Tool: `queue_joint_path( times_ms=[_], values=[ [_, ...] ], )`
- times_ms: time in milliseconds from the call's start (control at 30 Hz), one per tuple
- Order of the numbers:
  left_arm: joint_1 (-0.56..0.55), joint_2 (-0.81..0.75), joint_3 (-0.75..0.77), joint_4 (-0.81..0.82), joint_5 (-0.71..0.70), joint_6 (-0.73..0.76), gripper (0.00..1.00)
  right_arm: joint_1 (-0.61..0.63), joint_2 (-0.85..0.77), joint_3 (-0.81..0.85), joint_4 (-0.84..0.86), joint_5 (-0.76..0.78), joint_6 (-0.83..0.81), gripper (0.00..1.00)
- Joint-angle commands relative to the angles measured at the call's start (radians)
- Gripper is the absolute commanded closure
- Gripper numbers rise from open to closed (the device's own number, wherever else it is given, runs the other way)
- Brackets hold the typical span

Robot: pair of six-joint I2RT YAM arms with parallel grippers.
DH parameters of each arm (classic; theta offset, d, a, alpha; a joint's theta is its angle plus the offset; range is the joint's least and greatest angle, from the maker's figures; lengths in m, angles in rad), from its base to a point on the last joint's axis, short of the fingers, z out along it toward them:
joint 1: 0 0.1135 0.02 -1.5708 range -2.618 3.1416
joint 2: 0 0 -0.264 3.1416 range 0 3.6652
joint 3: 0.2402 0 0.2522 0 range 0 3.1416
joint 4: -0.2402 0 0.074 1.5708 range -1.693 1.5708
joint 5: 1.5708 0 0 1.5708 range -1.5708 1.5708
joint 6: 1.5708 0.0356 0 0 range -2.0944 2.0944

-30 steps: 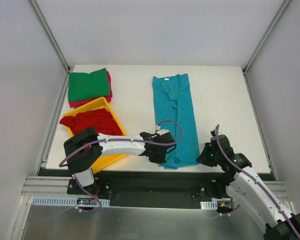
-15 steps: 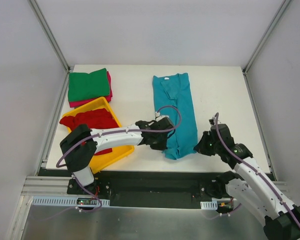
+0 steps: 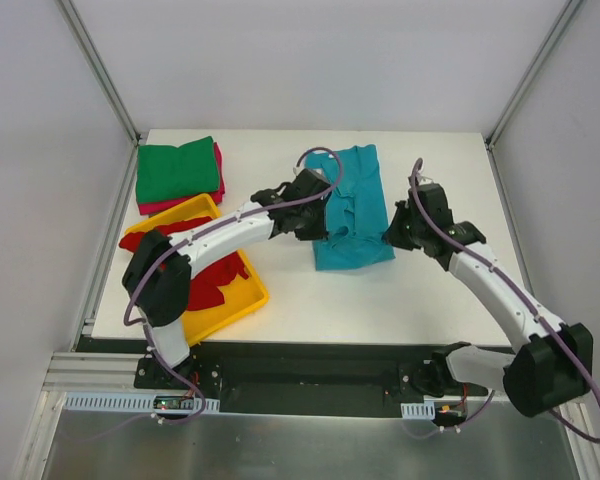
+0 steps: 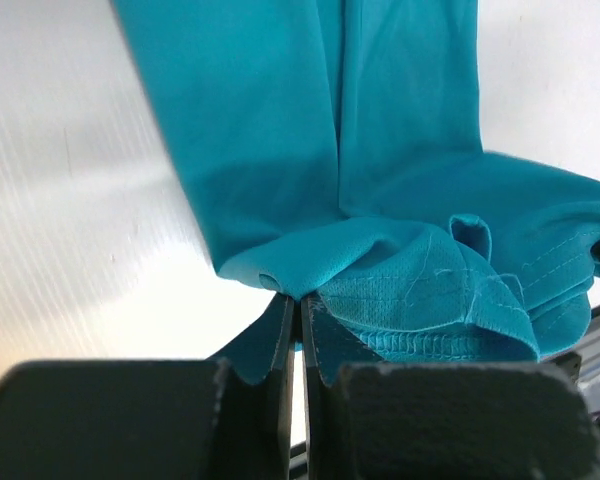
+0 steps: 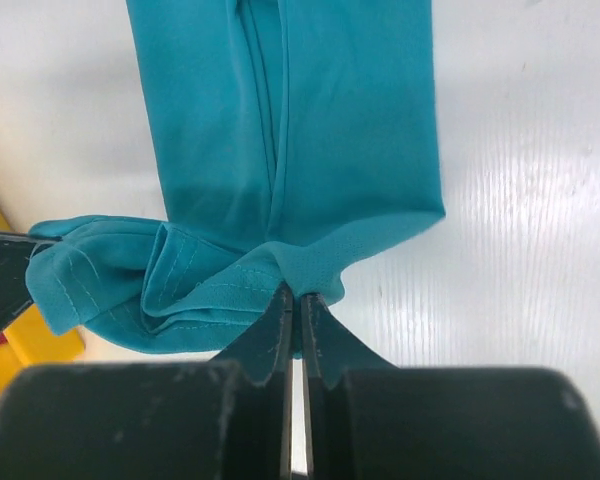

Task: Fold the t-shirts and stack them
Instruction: Grab the bottom of the folded rectangular tshirt with both arms, then fold the folded rectangular tshirt in 1/3 of the way

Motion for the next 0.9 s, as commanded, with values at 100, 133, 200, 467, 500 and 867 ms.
queue_joint_path(
  times_ms=[100,133,200,467,500,867],
  values=[
    [0.091,0.126,0.165,-0.019,0.067,0.101,1.00,-0.066,0.203,0.181,0.092,-0.043,-0.070,0.99],
    [0.100,0.144,0.179,-0.020,0.071,0.106,1.00,-0.076,0.226,0.193,0.105,-0.050,-0.072,1.00],
    [0.117,0.178,0.206,-0.025,0.081,0.112,1.00,-0.093,0.277,0.222,0.123,-0.074,-0.076,0.99],
    [0.188,0.292,0.300,-0.030,0.105,0.136,1.00,-0.124,0.436,0.318,0.155,-0.058,-0.092,0.99],
    [0.194,0.304,0.307,-0.031,0.132,0.152,1.00,-0.125,0.452,0.322,0.163,-0.056,-0.093,0.99],
    [0.217,0.404,0.366,-0.027,0.136,0.150,1.00,-0.144,0.607,0.379,0.226,-0.039,-0.083,0.97]
  ],
)
